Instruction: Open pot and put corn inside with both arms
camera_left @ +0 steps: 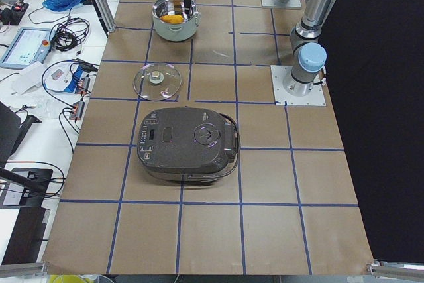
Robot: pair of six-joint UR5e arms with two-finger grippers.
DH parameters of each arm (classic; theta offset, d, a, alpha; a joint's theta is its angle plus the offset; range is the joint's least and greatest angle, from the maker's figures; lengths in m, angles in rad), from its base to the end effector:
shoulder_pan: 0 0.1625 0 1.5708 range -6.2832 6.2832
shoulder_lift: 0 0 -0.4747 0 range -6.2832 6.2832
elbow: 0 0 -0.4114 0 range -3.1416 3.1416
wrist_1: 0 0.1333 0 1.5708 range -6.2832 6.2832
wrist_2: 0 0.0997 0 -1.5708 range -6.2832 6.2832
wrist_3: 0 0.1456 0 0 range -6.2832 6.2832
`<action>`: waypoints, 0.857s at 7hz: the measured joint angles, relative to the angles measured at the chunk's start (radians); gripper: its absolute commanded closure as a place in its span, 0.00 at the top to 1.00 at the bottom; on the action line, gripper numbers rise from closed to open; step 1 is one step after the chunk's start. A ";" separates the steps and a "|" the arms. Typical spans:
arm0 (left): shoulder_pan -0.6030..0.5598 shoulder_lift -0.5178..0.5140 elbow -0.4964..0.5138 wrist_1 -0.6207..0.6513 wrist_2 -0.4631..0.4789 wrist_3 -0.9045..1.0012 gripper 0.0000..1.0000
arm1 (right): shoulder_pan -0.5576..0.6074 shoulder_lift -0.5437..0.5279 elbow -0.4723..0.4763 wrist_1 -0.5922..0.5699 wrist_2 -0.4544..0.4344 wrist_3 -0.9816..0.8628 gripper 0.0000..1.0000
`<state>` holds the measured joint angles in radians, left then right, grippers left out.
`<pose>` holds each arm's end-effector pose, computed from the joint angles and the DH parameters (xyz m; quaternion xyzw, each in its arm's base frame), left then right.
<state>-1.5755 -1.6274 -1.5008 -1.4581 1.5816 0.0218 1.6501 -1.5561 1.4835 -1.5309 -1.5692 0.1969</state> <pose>-0.1343 -0.5548 0.5101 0.0129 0.9979 -0.0630 0.0059 0.1744 -0.5095 0.5247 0.0587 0.9981 -0.0161 0.0030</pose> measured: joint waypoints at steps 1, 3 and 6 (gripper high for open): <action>0.000 0.000 0.001 0.001 0.012 0.001 1.00 | 0.000 -0.002 -0.001 -0.013 0.003 0.001 1.00; 0.000 0.000 -0.001 0.001 0.048 0.001 1.00 | 0.002 -0.004 0.000 -0.049 0.006 0.001 1.00; 0.000 -0.001 -0.004 0.002 0.048 0.001 1.00 | -0.001 -0.004 0.000 -0.056 -0.002 -0.003 1.00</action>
<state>-1.5754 -1.6280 -1.5047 -1.4561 1.6295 0.0230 1.6492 -1.5601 1.4837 -1.5866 -1.5709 0.1939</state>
